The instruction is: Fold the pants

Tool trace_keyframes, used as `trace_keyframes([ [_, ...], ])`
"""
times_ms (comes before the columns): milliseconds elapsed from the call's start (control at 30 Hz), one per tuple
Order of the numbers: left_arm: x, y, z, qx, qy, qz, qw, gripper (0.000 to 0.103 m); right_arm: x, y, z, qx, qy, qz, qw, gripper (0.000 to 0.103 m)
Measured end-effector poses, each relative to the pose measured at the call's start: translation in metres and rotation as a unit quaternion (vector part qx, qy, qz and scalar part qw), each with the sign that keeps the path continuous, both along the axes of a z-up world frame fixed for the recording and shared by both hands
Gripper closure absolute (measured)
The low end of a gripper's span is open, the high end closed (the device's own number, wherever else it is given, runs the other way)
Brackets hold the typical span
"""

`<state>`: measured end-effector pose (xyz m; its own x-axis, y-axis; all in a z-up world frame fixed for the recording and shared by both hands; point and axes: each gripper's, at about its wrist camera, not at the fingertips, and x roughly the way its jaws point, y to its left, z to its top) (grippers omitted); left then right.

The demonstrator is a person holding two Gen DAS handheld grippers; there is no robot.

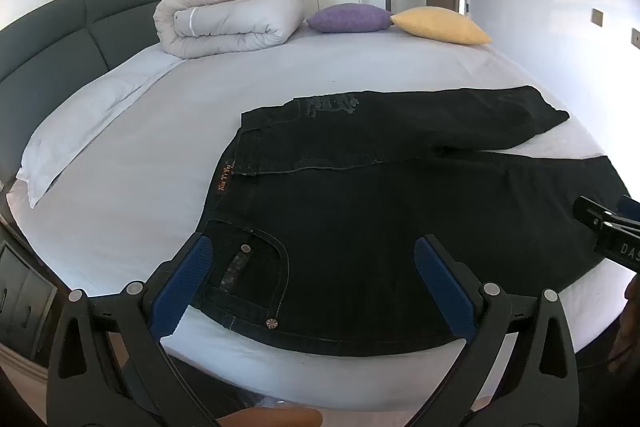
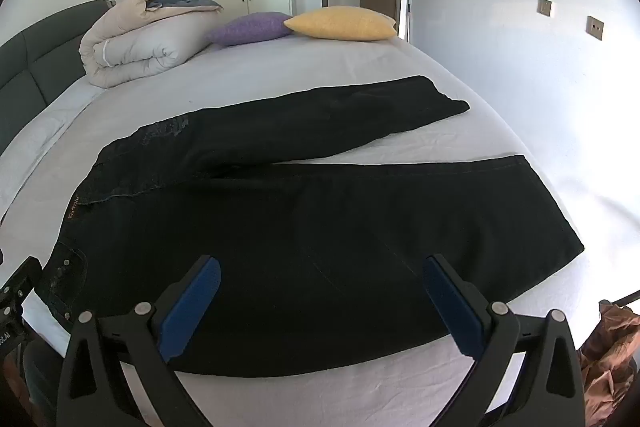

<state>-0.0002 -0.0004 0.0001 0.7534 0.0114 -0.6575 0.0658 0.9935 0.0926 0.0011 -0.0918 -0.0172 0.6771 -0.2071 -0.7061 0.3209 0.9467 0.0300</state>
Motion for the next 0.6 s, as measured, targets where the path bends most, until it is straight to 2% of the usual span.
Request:
trace_keyframes([
  [400, -0.001, -0.01, 0.002, -0.003, 0.003, 0.002, 1.0, 0.0, 0.002, -0.001, -0.004, -0.003, -0.001, 0.003, 1.0, 0.0],
  [600, 0.001, -0.003, -0.004, -0.006, 0.008, 0.003, 0.9999, 0.0, 0.0, 0.001, -0.005, -0.005, 0.0, 0.005, 1.0, 0.0],
])
